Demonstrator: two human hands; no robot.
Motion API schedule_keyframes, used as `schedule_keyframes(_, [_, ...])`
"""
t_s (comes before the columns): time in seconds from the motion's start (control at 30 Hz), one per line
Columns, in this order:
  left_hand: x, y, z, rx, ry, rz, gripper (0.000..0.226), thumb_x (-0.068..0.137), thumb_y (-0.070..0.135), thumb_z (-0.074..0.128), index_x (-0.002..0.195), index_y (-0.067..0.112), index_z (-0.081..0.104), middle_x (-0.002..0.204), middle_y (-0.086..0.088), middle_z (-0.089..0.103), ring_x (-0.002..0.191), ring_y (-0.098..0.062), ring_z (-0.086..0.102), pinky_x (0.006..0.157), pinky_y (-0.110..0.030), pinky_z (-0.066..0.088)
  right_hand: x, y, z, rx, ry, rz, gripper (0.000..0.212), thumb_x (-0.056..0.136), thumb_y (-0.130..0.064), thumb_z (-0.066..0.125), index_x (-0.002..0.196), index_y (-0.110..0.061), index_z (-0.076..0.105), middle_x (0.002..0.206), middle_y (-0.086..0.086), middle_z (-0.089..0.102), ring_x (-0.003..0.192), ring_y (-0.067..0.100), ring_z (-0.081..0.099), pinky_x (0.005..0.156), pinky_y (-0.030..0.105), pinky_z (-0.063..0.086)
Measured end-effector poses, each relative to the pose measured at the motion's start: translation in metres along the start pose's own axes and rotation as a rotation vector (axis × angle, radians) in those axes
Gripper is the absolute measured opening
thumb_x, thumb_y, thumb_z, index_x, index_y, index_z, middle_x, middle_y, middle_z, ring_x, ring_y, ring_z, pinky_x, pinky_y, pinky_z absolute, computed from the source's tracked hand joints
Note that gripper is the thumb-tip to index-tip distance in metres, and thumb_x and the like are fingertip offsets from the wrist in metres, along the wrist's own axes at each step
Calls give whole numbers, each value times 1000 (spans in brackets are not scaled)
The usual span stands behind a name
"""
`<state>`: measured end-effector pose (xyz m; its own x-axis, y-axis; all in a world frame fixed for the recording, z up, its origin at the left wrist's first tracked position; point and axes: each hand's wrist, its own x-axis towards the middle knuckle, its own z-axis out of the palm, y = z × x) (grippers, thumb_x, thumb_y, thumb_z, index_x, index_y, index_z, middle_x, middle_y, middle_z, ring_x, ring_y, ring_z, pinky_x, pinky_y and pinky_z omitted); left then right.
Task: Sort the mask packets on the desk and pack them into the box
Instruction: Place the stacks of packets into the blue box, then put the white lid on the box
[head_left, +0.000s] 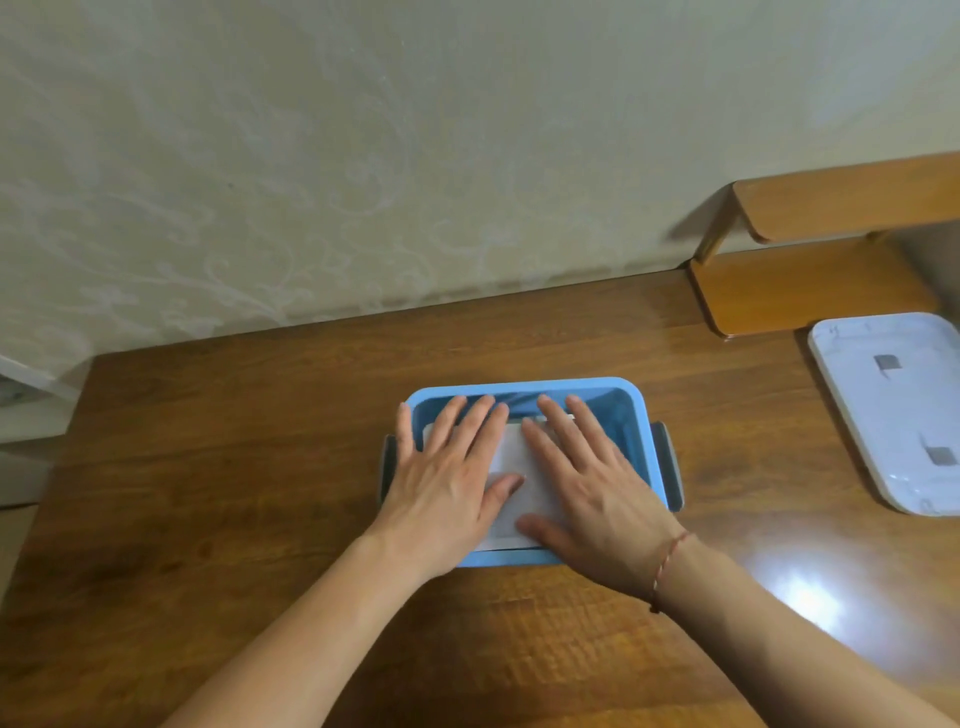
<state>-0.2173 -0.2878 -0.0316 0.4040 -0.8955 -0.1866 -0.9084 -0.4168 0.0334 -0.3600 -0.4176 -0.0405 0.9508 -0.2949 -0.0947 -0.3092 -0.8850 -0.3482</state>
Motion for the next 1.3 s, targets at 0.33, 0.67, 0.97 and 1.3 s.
schedule_keyframes(0.33, [-1,-9,7,19,-22,21,70,98,59,7,153,20,27,146,1,45,135,-22,43,113,-55,-1,5,2,19,-4,-148,-10,89,85,-70,13,154,-17,-4,162,5,-8,147,28,-17,120,45,-3])
schedule_keyframes(0.67, [0,-8,3,56,-85,10,72,94,60,2,157,25,8,159,2,28,146,-18,26,117,-57,-10,2,-17,10,-40,-114,95,84,87,-66,22,155,-19,10,163,4,1,149,27,-8,117,59,9])
schedule_keyframes(0.97, [0,5,-10,-251,135,-12,86,90,75,7,155,20,16,160,1,23,148,-16,17,120,-46,4,-27,9,-29,330,85,2,77,89,-64,36,153,-25,21,160,-12,14,148,3,4,119,24,7])
schedule_keyframes(1.3, [102,184,-44,-375,138,486,51,98,49,44,141,21,48,148,3,38,141,-16,25,116,-34,20,-127,209,-20,290,680,871,30,83,-17,72,110,-7,66,117,10,65,113,33,56,98,41,42])
